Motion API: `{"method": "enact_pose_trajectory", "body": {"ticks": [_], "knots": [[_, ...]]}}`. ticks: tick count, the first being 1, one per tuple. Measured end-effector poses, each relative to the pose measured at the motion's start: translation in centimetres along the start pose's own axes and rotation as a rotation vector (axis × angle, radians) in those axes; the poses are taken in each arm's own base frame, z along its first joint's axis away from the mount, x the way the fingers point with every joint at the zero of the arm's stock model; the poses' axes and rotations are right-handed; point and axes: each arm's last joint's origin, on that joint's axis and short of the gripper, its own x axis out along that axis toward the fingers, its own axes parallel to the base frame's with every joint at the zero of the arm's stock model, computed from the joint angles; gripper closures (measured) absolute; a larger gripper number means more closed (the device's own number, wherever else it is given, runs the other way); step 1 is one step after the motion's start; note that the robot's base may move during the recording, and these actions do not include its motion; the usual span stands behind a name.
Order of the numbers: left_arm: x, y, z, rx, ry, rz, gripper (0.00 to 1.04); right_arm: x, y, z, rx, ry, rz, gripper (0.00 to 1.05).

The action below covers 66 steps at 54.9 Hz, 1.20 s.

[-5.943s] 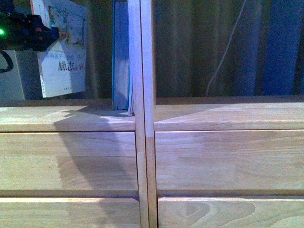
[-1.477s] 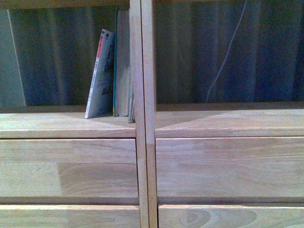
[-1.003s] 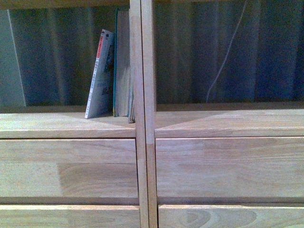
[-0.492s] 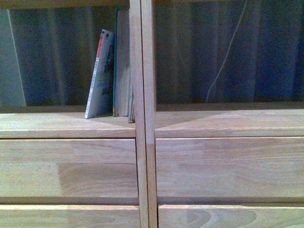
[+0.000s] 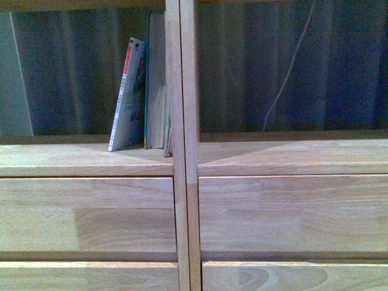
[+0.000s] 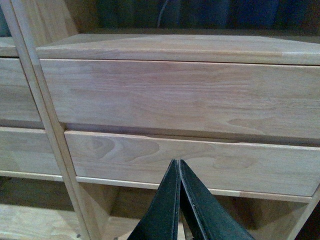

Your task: Organize books on shelf

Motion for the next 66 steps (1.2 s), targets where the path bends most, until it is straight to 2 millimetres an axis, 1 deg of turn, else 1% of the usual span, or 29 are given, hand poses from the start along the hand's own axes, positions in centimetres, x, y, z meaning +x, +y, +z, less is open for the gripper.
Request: {"method": "enact_pose_trajectory", "body": {"ticks": [1, 4, 5, 6, 8, 9, 11, 15, 23, 24, 29, 31, 33, 34, 38, 66], "knots": [[0.00, 0.00, 0.00, 0.000, 0.000, 0.000, 0.94, 0.00, 0.00, 0.00, 0.000, 0.000, 0.000, 0.97], [0.00, 0.00, 0.00, 0.000, 0.000, 0.000, 0.84, 0.00, 0.00, 0.00, 0.000, 0.000, 0.000, 0.87], [0.00, 0.00, 0.00, 0.000, 0.000, 0.000, 0.82, 0.00, 0.00, 0.00, 0.000, 0.000, 0.000, 0.84], [0.00, 0.00, 0.00, 0.000, 0.000, 0.000, 0.78, 0.00, 0.00, 0.00, 0.000, 0.000, 0.000, 0.82], [0.00, 0.00, 0.00, 0.000, 0.000, 0.000, 0.71, 0.00, 0.00, 0.00, 0.000, 0.000, 0.000, 0.75], [0.00, 0.00, 0.00, 0.000, 0.000, 0.000, 0.70, 0.00, 0.00, 0.00, 0.000, 0.000, 0.000, 0.73], [0.00, 0.00, 0.00, 0.000, 0.000, 0.000, 0.62, 0.00, 0.00, 0.00, 0.000, 0.000, 0.000, 0.66], [0.00, 0.00, 0.00, 0.000, 0.000, 0.000, 0.52, 0.00, 0.00, 0.00, 0.000, 0.000, 0.000, 0.56], [0.00, 0.00, 0.00, 0.000, 0.000, 0.000, 0.27, 0.00, 0.00, 0.00, 0.000, 0.000, 0.000, 0.33], [0.00, 0.00, 0.00, 0.000, 0.000, 0.000, 0.26, 0.00, 0.00, 0.00, 0.000, 0.000, 0.000, 0.31], [0.00, 0.00, 0.00, 0.000, 0.000, 0.000, 0.10, 0.00, 0.00, 0.00, 0.000, 0.000, 0.000, 0.16], [0.00, 0.00, 0.00, 0.001, 0.000, 0.000, 0.06, 0.00, 0.00, 0.00, 0.000, 0.000, 0.000, 0.11], [0.00, 0.00, 0.00, 0.002, 0.000, 0.000, 0.07, 0.00, 0.00, 0.00, 0.000, 0.000, 0.000, 0.06], [0.00, 0.00, 0.00, 0.002, 0.000, 0.000, 0.07, 0.00, 0.00, 0.00, 0.000, 0.000, 0.000, 0.06], [0.00, 0.00, 0.00, 0.003, 0.000, 0.000, 0.08, 0.00, 0.00, 0.00, 0.000, 0.000, 0.000, 0.07], [0.00, 0.00, 0.00, 0.003, 0.000, 0.000, 0.07, 0.00, 0.00, 0.00, 0.000, 0.000, 0.000, 0.07]]}}
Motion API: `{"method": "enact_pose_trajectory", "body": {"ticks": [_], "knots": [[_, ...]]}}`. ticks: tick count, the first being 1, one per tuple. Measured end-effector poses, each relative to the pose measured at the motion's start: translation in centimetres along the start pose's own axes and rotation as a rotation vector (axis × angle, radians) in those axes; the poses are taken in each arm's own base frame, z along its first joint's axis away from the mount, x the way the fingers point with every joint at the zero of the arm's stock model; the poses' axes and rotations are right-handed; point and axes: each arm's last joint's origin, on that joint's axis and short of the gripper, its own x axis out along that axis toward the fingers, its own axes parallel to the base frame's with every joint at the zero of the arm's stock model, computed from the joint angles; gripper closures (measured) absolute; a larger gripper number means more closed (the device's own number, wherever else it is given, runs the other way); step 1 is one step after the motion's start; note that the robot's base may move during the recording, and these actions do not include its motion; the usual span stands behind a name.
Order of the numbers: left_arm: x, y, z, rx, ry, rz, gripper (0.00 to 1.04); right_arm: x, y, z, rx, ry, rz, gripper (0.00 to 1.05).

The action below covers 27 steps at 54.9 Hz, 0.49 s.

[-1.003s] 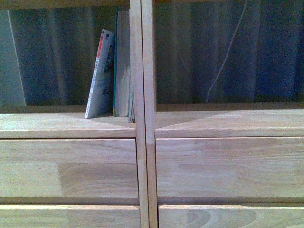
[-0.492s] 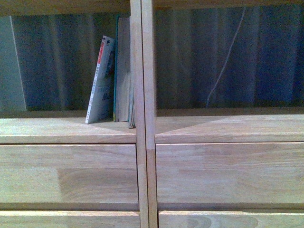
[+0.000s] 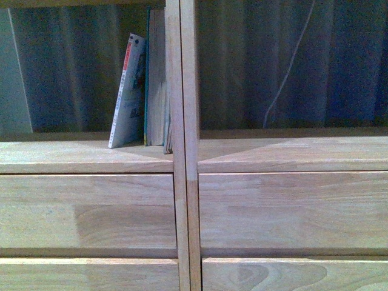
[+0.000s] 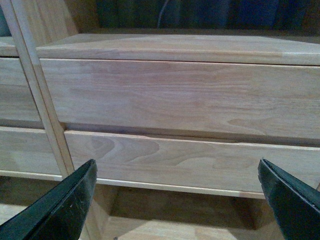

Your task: Organize books on shelf

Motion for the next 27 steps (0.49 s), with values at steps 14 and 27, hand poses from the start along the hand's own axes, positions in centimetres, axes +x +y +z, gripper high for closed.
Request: {"method": "enact_pose_trajectory", "body": {"ticks": [14, 27], "knots": [[0.00, 0.00, 0.00, 0.000, 0.000, 0.000, 0.07, 0.00, 0.00, 0.00, 0.000, 0.000, 0.000, 0.07], [0.00, 0.00, 0.00, 0.000, 0.000, 0.000, 0.07, 0.00, 0.00, 0.00, 0.000, 0.000, 0.000, 0.07]]}}
